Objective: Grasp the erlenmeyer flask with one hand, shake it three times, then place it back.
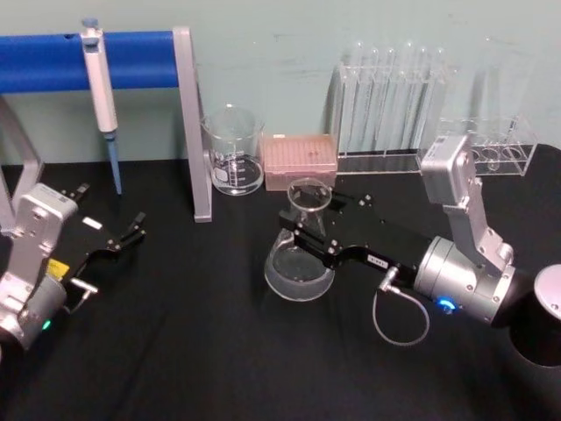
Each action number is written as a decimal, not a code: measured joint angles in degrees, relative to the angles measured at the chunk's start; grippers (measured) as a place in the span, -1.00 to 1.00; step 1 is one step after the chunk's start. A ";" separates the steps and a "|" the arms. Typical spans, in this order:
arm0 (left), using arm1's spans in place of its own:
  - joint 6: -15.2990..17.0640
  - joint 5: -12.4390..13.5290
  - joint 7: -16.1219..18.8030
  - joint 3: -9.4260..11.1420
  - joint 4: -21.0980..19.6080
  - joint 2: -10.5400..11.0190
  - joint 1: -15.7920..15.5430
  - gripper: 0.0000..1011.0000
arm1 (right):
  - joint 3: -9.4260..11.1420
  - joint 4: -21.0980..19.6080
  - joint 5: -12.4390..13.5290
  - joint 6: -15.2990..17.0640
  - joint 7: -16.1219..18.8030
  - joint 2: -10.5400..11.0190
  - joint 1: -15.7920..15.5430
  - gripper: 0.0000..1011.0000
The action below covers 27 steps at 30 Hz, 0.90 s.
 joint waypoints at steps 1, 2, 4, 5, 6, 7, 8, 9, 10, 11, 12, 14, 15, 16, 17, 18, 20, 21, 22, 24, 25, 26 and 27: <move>0.00 0.00 0.00 0.00 0.00 0.00 0.00 0.98 | -0.14 0.24 0.03 -0.15 0.02 0.05 0.07 -0.10; 0.00 0.00 0.00 0.00 0.00 0.00 -0.01 0.98 | -0.38 0.69 0.12 -0.51 0.05 0.11 0.22 -0.10; 0.00 0.00 0.00 0.00 0.00 0.00 0.00 0.98 | -0.73 1.37 0.22 -0.98 0.07 0.12 0.39 -0.10; 0.00 0.00 0.00 0.00 0.00 0.00 0.00 0.98 | -0.82 1.55 0.22 -1.09 0.07 0.11 0.44 -0.10; 0.00 0.00 0.00 0.00 0.00 0.00 -0.01 0.98 | -0.94 1.81 0.23 -1.21 0.07 0.07 0.52 -0.10; 0.00 0.00 0.00 0.00 0.00 0.00 0.00 0.98 | -1.18 2.38 0.24 -1.44 0.07 0.01 0.67 -0.10; 0.00 0.00 0.00 0.00 0.00 0.00 0.00 0.98 | -1.28 2.62 0.24 -1.56 0.06 -0.02 0.71 -0.10; 0.00 0.00 0.00 0.00 0.00 0.00 0.00 0.98 | -1.38 2.85 0.24 -1.65 0.05 -0.06 0.76 -0.10; 0.00 0.00 0.00 0.00 0.00 0.00 0.00 0.98 | -1.53 3.26 0.24 -1.83 0.01 -0.13 0.85 -0.10; 0.00 0.00 0.00 0.00 0.00 0.00 0.00 0.98 | -1.61 3.45 0.24 -1.93 -0.01 -0.17 0.88 -0.10; 0.00 0.00 0.00 0.00 0.00 0.00 0.00 0.98 | -1.70 3.70 0.24 -2.03 -0.03 -0.22 0.91 -0.10; 0.00 0.00 0.00 0.00 0.00 0.00 0.00 0.98 | -1.92 4.33 0.16 -2.28 -0.12 -0.37 1.00 -0.10; 0.00 0.00 0.00 0.00 0.00 0.00 0.00 0.98 | -1.99 4.55 0.13 -2.37 -0.14 -0.42 1.02 -0.10; 0.00 0.00 0.00 0.00 0.00 0.00 0.00 0.98 | -2.06 4.81 0.10 -2.46 -0.14 -0.48 1.06 -0.10; 0.00 0.00 0.00 0.00 0.00 0.00 0.00 0.98 | -2.18 5.26 0.01 -2.64 -0.16 -0.59 1.15 -0.10; 0.00 0.00 0.00 0.00 0.00 0.00 0.00 0.98 | -2.24 5.46 -0.02 -2.73 -0.17 -0.65 1.20 -0.10; 0.00 0.00 0.00 0.00 0.00 0.00 0.00 0.98 | -2.41 6.08 -0.22 -2.92 -0.23 -0.79 1.29 -0.10; 0.00 0.00 0.00 0.00 0.00 0.00 0.00 0.98 | -2.44 6.30 -0.24 -2.97 -0.24 -0.84 1.33 -0.10; 0.00 0.00 0.00 0.00 0.00 0.00 0.00 0.98 | -2.47 6.46 -0.27 -3.00 -0.25 -0.87 1.36 -0.10; 0.00 0.00 0.00 0.00 0.00 0.00 0.00 0.98 | -2.60 7.08 -0.44 -3.07 -0.28 -1.02 1.46 -0.10; 0.00 0.00 0.00 0.00 0.00 0.00 0.00 0.98 | -2.62 7.20 -0.47 -3.08 -0.30 -1.06 1.48 -0.10; 0.00 0.00 0.00 0.00 0.00 0.00 0.00 0.98 | -2.64 7.38 -0.51 -3.09 -0.31 -1.10 1.51 -0.10; 0.00 0.00 0.00 0.00 0.00 0.00 0.00 0.98 | -2.71 7.70 -0.59 -3.12 -0.33 -1.24 1.59 -0.10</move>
